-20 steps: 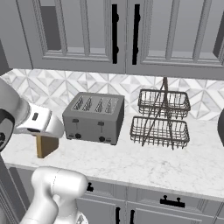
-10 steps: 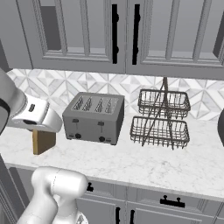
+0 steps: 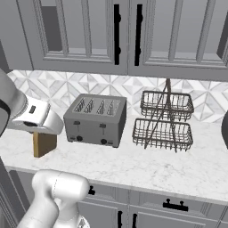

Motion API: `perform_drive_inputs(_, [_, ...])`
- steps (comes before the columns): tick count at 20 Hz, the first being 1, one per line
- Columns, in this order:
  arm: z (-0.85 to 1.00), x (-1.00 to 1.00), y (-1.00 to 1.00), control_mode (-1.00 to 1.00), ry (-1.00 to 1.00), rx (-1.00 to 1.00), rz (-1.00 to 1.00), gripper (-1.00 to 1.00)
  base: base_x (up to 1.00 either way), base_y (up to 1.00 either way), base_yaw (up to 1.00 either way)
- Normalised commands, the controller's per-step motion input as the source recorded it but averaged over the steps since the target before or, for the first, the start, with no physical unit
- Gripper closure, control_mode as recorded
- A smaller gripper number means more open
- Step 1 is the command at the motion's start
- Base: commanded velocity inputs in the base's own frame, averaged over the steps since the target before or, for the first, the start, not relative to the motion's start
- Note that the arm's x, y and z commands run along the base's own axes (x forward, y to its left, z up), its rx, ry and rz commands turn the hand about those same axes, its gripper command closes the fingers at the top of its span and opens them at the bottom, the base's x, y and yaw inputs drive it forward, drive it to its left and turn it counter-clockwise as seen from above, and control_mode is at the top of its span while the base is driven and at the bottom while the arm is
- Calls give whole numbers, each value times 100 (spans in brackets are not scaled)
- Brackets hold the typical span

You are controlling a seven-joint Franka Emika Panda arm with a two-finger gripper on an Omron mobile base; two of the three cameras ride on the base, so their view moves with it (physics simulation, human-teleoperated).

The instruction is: Start the toaster. Once the lever pops up, take the bread to the plate on the dining counter.

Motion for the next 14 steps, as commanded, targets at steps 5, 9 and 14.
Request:
perform_drive_inputs(5, [0, 0, 0, 100, 0, 0, 0, 100, -84, -45, -37])
perform_drive_inputs(9, [0, 0, 0, 100, 0, 0, 0, 100, -57, -51, -72])
perform_drive_inputs(14, [0, 0, 0, 100, 0, 0, 0, 100, -15, -35, -89])
